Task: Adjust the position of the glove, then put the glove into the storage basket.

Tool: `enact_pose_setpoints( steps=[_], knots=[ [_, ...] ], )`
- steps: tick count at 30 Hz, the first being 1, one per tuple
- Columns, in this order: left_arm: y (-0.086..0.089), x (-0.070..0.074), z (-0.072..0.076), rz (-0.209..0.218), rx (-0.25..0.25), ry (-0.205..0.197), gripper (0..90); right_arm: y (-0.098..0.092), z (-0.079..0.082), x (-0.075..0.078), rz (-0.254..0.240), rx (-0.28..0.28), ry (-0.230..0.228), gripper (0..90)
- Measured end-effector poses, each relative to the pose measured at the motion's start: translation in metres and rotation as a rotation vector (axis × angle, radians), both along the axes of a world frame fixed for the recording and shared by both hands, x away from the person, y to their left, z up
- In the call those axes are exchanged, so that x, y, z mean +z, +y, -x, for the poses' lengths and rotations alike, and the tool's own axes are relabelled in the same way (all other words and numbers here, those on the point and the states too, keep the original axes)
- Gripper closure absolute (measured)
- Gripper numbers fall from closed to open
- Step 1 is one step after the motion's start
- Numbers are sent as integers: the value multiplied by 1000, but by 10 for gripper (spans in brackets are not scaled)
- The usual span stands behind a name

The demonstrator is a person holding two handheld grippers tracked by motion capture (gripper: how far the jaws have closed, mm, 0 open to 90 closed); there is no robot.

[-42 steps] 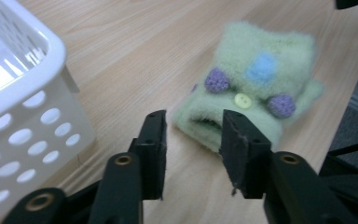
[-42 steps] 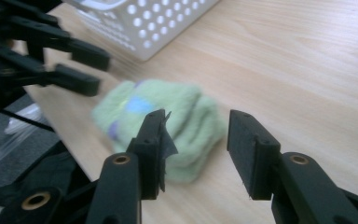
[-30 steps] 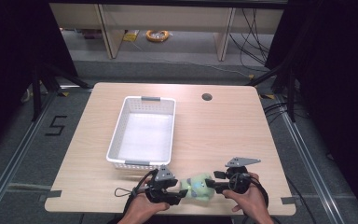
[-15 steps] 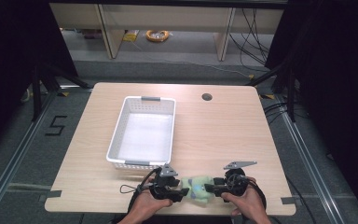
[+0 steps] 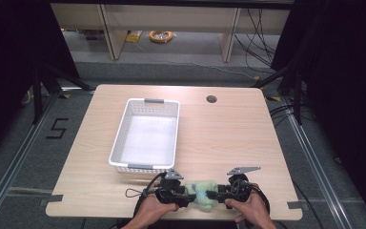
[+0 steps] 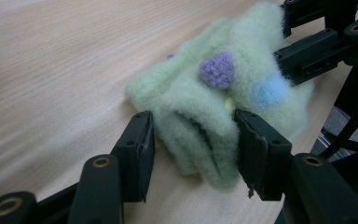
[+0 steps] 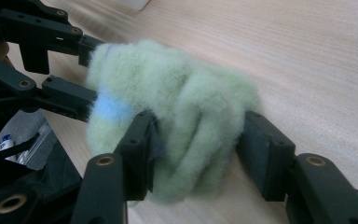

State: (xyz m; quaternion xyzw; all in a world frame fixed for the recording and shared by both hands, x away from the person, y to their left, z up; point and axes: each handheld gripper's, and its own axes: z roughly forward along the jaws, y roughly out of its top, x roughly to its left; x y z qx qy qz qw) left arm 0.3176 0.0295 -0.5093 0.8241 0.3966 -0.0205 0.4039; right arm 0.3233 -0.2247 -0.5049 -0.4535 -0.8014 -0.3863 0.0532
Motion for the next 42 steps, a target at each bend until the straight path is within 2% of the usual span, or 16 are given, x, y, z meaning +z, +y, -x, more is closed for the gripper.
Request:
enact_pose_setpoints(
  steps=[4, 6, 10, 11, 13, 15, 19, 23, 24, 26, 29, 31, 33, 40, 41, 42],
  knots=[
    [-1, -1, 1, 25, -7, 6, 542, -1, 0, -1, -4, 12, 0, 522],
    [0, -1, 1, 24, -19, 2, 581, 0, 0, -1, -26, 10, 25, 531],
    [1, 1, 1, 25, -23, -15, 667, -1, -1, -1, -26, 23, 12, 586],
    [1, 1, 0, 31, -21, -9, 683, -1, 0, -1, -39, 28, 15, 610],
    [2, 2, -1, 46, -22, 1, 703, -3, -1, -1, -46, 48, -14, 652],
    [3, 2, -3, 50, -29, 13, 715, -4, -1, -1, -52, 49, -12, 671],
    [4, 2, -3, 49, -23, 0, 730, -3, 1, 0, -50, 35, -12, 708],
    [6, 4, -3, 61, -25, 13, 740, -4, 2, 2, -58, 52, -50, 742],
    [7, 3, -4, 49, -30, 4, 741, -3, 4, 3, -58, 41, -28, 747],
    [8, 4, -3, 54, -41, 8, 743, -3, 3, 4, -62, 58, -57, 754],
    [8, 6, -1, 63, -38, 5, 746, -3, 4, 5, -67, 65, -64, 762],
    [10, 9, 0, 49, -34, -5, 746, -3, 4, 7, -63, 58, -65, 765],
    [12, 9, 0, 69, -37, 1, 747, -2, 4, 7, -69, 65, -71, 767],
    [16, 16, 2, 77, -50, -16, 746, -1, 5, 11, -100, 78, -79, 770],
    [16, 17, 3, 81, -44, -15, 746, 1, 7, 14, -118, 63, -43, 770],
    [17, 19, 3, 80, -47, -22, 745, 1, 7, 14, -116, 70, -54, 770]
  ],
)
